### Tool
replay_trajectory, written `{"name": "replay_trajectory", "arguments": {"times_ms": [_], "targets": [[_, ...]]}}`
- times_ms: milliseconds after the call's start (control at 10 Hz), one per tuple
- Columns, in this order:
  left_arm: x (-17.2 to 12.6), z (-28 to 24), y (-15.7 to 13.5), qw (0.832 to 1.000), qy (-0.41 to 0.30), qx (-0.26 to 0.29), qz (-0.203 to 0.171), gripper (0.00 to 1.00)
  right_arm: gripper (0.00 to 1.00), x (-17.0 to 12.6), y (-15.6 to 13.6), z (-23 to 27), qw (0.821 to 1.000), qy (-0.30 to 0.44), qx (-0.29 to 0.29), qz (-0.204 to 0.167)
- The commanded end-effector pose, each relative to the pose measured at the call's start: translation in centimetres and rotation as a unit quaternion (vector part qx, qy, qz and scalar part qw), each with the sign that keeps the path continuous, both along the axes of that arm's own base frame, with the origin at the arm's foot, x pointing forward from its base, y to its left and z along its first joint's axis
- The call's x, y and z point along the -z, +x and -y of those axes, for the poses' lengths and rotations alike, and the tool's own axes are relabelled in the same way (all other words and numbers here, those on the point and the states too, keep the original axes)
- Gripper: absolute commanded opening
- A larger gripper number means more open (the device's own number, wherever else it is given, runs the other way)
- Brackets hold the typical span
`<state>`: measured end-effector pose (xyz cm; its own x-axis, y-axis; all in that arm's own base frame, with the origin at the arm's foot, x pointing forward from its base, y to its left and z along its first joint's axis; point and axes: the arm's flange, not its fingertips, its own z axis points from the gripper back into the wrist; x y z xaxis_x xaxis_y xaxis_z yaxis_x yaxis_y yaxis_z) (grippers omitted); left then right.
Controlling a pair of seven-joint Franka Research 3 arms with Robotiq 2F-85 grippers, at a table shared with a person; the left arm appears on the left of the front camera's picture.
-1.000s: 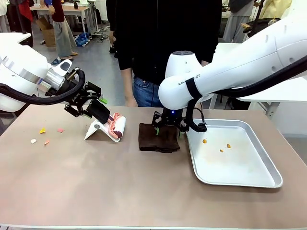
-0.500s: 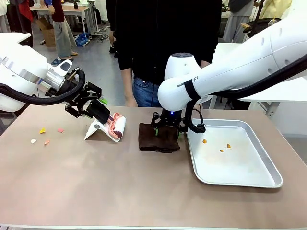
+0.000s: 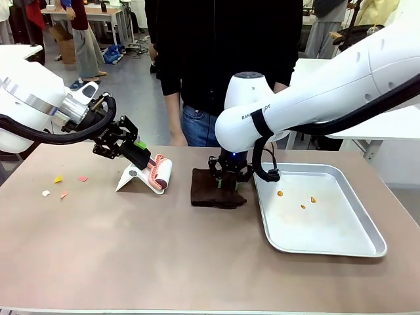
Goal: Clean the surface of the table.
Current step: Hold the Lint Roller with your left hand and the towel with your right hand.
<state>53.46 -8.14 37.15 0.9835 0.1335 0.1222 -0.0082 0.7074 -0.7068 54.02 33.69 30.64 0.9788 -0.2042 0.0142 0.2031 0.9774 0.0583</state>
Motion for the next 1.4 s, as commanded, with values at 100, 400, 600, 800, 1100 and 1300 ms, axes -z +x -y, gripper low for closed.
{"name": "replay_trajectory", "arguments": {"times_ms": [100,400,600,800,1100,1300], "targets": [[-0.3,-0.5,0.1,1.0,-0.004,0.009,0.012,0.0,0.0,1.2,0.1,0.0,1.0,-0.002,0.01,-0.004],[-0.4,-0.5,0.0,1.0,-0.002,0.006,0.013,0.0,0.0,1.2,0.1,0.1,1.0,0.002,0.009,-0.008],[-0.5,-0.6,0.0,1.0,0.001,0.002,0.016,0.0,0.0,1.3,0.2,0.1,1.0,0.01,0.013,-0.011],[-0.8,-0.7,0.0,1.0,0.001,-0.003,0.021,0.0,0.0,1.2,0.2,0.4,1.0,0.02,0.017,-0.011],[-2.3,-1.5,-0.5,0.999,-0.015,-0.013,0.036,0.0,0.0,0.4,0.2,1.5,0.999,0.043,0.027,-0.009],[-4.3,-2.6,-1.1,0.997,-0.066,-0.019,0.041,0.0,0.0,-0.8,-0.2,3.0,0.995,0.098,0.025,-0.012]]}}
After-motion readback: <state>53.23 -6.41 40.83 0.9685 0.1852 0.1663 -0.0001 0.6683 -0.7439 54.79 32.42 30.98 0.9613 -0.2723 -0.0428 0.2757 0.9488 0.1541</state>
